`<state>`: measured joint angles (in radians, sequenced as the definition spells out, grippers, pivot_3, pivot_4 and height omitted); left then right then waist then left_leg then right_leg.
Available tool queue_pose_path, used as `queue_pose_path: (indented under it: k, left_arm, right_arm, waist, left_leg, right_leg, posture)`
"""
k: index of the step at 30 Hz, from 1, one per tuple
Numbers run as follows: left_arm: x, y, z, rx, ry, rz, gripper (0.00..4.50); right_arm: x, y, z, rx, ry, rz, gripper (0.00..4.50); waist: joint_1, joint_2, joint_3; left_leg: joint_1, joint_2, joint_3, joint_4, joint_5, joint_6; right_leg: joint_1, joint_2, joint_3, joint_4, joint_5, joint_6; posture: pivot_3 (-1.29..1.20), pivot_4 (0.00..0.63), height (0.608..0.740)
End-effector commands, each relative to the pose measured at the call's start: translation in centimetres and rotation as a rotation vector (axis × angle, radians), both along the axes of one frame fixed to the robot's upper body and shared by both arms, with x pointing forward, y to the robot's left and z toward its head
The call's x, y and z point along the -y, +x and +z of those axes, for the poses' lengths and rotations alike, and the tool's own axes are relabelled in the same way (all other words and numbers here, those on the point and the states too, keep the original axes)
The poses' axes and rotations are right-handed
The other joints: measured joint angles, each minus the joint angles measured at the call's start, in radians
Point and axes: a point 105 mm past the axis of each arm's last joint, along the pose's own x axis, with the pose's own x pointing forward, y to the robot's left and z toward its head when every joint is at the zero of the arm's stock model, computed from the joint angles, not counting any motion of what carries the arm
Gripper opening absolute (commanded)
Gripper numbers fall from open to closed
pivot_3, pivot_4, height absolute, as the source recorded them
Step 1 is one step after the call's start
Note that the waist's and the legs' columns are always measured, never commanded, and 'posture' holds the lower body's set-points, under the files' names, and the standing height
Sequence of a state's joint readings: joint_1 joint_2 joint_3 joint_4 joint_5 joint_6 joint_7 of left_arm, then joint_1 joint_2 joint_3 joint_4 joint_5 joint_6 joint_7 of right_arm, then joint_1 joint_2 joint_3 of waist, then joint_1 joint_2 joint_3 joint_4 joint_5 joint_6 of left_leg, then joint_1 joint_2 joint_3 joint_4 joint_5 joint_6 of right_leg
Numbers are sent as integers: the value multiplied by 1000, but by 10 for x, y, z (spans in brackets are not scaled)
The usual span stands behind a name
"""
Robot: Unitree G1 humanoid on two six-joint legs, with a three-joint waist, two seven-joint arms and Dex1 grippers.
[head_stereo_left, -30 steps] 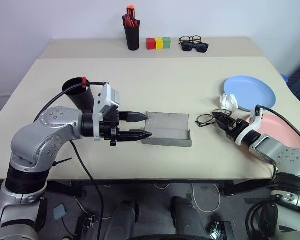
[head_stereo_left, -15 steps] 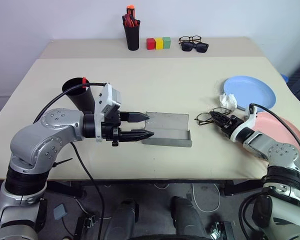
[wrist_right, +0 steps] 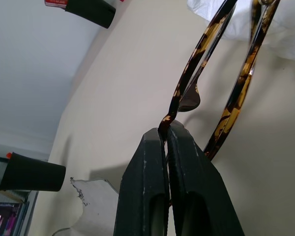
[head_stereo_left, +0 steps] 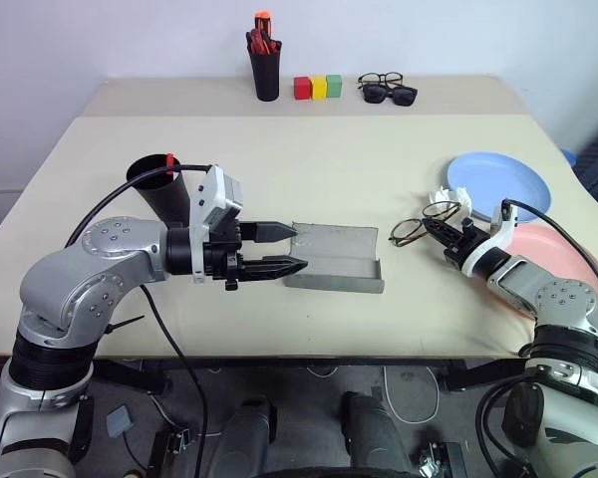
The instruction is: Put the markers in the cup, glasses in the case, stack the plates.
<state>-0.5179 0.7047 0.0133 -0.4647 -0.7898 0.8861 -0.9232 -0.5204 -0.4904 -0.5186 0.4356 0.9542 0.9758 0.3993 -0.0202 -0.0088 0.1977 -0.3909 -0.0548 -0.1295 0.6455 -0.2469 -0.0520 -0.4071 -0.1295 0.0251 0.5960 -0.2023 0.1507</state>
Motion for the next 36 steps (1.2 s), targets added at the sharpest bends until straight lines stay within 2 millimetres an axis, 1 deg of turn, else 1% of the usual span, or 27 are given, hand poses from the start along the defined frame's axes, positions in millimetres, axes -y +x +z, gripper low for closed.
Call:
queue_pose_path:
  k: [1, 3, 7, 10, 14, 16, 18, 20, 21, 23, 24, 26, 29, 32, 34, 36]
  left_arm:
    - [4, -4, 5, 29, -11, -20, 2772]
    - [3, -3, 5, 29, -12, -17, 2772]
    - [4, -3, 4, 29, -15, -14, 2772]
    - [5, -3, 4, 28, -19, -13, 2772]
    - [6, -2, 3, 28, -22, -11, 2772]
    - [6, -2, 2, 26, -21, -8, 2772]
    - [6, -2, 1, 24, -21, -2, 2772]
    - [4, -2, 1, 23, -20, 4, 2772]
    - [4, -2, 0, 28, -19, 9, 2772]
    - [1, -1, 1, 36, -20, 18, 2772]
    - [-1, -2, 1, 38, -20, 22, 2772]
    - [-5, -3, 0, 39, -14, 27, 2772]
    - [-13, -3, -4, 52, 6, 43, 2772]
    - [-18, -6, -9, 60, 16, 47, 2772]
    - [-19, -8, -11, 58, 20, 43, 2772]
    - [-19, -11, -13, 57, 21, 41, 2772]
  right_arm:
    - [10, -2, 9, 27, -25, -24, 26]
    - [8, -3, 20, 63, -31, -3, 26]
    - [-2, -6, 43, 136, -59, 73, 26]
    - [-4, -4, 52, 154, -72, 86, 26]
    - [-5, -1, 57, 162, -87, 95, 26]
    - [-8, -1, 60, 173, -108, 114, 26]
    - [-16, -2, 69, 207, -128, 159, 26]
    - [-29, -5, 85, 300, -189, 228, 26]
    - [-38, -9, 94, 366, -246, 284, 26]
    - [-59, -20, 103, 474, -375, 428, 26]
    - [-69, -26, 102, 492, -417, 515, 26]
    - [-82, -36, 100, 518, -503, 671, 26]
    - [-94, -46, 97, 554, -593, 888, 26]
    - [-101, -53, 91, 575, -677, 1087, 26]
    - [-105, -54, 84, 585, -744, 1208, 26]
    - [-109, -49, 74, 580, -806, 1292, 26]
  waist:
    - [0, 0, 0]
    - [1, 0, 0]
    - [1, 1, 1]
    - [-2, 1, 1]
    - [-1, 1, 1]
    - [0, 1, 1]
    - [0, 1, 1]
    - [-1, 1, 1]
    - [-1, 2, 1]
    - [-2, 2, 2]
    - [-2, 3, 2]
    - [-3, 2, 2]
    - [-2, 2, 2]
    - [-2, 2, 3]
    - [-1, 0, 4]
    - [-1, 0, 4]
  left_leg:
    - [0, 0, 0, 0, 0, 0]
    - [0, 0, 0, 0, 0, 0]
    - [-1, 0, 0, -1, 0, 0]
    - [-1, 0, 0, -2, 0, 0]
    - [-1, 0, 0, -2, 0, 0]
    - [-1, 0, 0, -2, 0, 0]
    - [-1, 0, 0, -2, 0, 0]
    - [-1, 0, 0, -2, 0, 0]
    - [-1, 0, 0, -2, 0, 0]
    - [-2, 0, 0, -3, 0, 0]
    - [-2, 0, 0, -3, 0, 0]
    - [-1, 1, 0, -3, 0, 0]
    - [-1, 1, 0, -3, 0, 0]
    - [-2, 1, 1, -3, 0, 0]
    - [-2, 1, 1, -3, 0, 0]
    - [-2, 1, 1, -3, 0, -1]
  right_leg:
    - [0, 0, 0, 0, 0, 0]
    - [0, 0, 0, 0, 0, 0]
    - [-1, 0, 0, 0, 0, 0]
    - [-2, 0, 0, 0, 0, 0]
    - [-2, 0, 0, 0, 0, 0]
    - [-2, 0, 0, 0, 0, 0]
    - [-2, 0, 0, -1, 0, 0]
    - [-2, 0, 0, -1, 0, 0]
    - [-2, 0, 0, -1, 0, 0]
    - [-3, 0, 0, 0, 0, 1]
    - [-3, 0, 0, 0, 0, 1]
    - [-3, 0, 0, -1, -2, 4]
    - [-3, 0, 0, -1, -2, 4]
    - [-4, 0, 0, -1, -2, 3]
    - [-4, 0, 0, -1, -2, 3]
    - [-4, 0, 0, -1, -2, 3]
  posture:
    - [0, 150, 740]
    - [0, 150, 740]
    - [0, 150, 740]
    - [0, 150, 740]
    - [0, 150, 740]
    - [0, 150, 740]
    - [0, 150, 740]
    - [0, 150, 740]
    - [0, 150, 740]
    - [0, 150, 740]
    - [0, 150, 740]
    - [0, 150, 740]
    - [0, 150, 740]
    - [0, 150, 740]
    - [0, 150, 740]
    - [0, 150, 740]
